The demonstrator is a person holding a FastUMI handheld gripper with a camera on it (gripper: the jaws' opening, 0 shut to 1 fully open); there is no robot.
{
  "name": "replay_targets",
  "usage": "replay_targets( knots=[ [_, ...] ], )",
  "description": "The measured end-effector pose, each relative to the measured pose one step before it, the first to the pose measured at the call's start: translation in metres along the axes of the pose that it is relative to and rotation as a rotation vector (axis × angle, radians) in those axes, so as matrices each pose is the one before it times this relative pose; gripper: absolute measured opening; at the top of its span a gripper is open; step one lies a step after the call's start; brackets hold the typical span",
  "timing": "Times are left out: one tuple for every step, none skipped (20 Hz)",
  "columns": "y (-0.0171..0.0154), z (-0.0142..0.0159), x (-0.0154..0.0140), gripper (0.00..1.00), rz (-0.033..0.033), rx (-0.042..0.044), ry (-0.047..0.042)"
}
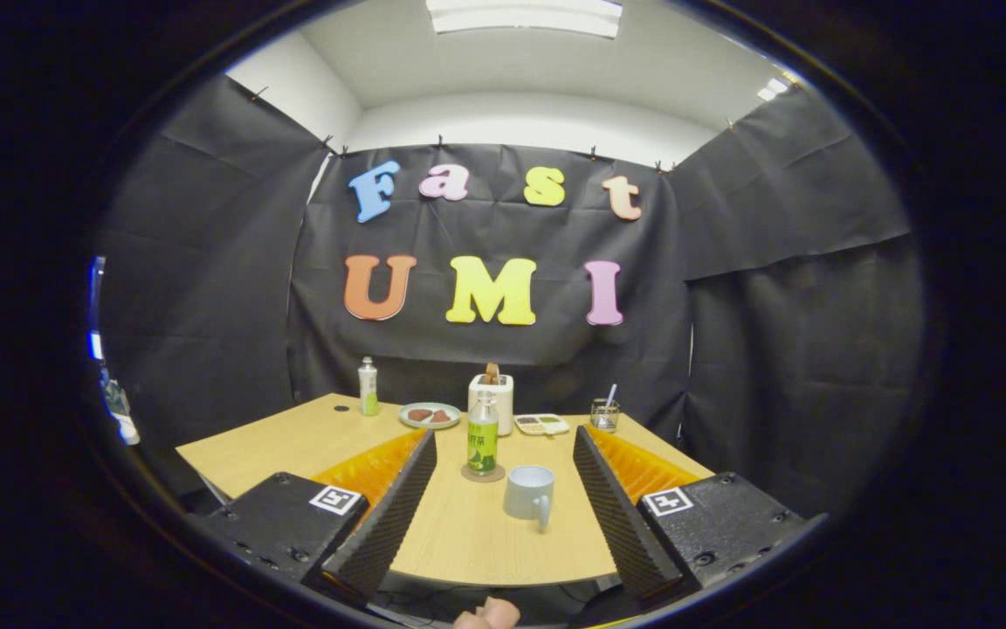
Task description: Take the bottle from table, then pour the juice into the cup, finally place the bottle on the coaster
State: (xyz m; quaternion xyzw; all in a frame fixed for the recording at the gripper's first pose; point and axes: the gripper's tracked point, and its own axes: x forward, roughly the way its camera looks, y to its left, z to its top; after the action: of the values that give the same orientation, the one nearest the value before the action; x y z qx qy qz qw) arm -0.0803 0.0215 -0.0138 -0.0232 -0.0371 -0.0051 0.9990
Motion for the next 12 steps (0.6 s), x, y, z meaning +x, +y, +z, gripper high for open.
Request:
replay_targets(
  knots=[
    [0.00048, -0.00006, -0.00051, 1.00, 0.00140, 0.00360, -0.00229],
    [-0.00054, 0.00005, 0.00017, 1.00, 0.00187, 0.00129, -0.00170],
    [-0.00026, -0.00066, 0.00037, 1.00, -0.00265, -0.00103, -0.00085],
    [-0.00052, 0.00041, 0.00020, 1.00, -0.00276, 0.00000, -0.00203],
    [-0.00002, -0.00057, 0.00089, 1.00, 0.00050, 0.00079, 0.00101],
    [0.00073, -0.00067, 0.00077, 1.00, 0.00235, 0.00082, 0.00289],
    [0.00139, -0.00170, -0.00009, 1.00, 0.00192, -0.00035, 0.00497],
    [0.00049, -0.00016, 0.00099, 1.00, -0.00120, -0.00493, 0.00363],
    [0.00013, -0.00104, 0.00167, 1.00, -0.00447, -0.00481, 0.00202],
    [-0.00006, -0.00029, 0.00021, 1.00, -0.00547, -0.00217, 0.00026],
    [-0.00107, -0.00117, 0.00118, 1.00, -0.00472, 0.00088, 0.00030],
    [0.00139, -0.00069, 0.00111, 1.00, 0.00255, 0.00481, 0.00037]
  ],
)
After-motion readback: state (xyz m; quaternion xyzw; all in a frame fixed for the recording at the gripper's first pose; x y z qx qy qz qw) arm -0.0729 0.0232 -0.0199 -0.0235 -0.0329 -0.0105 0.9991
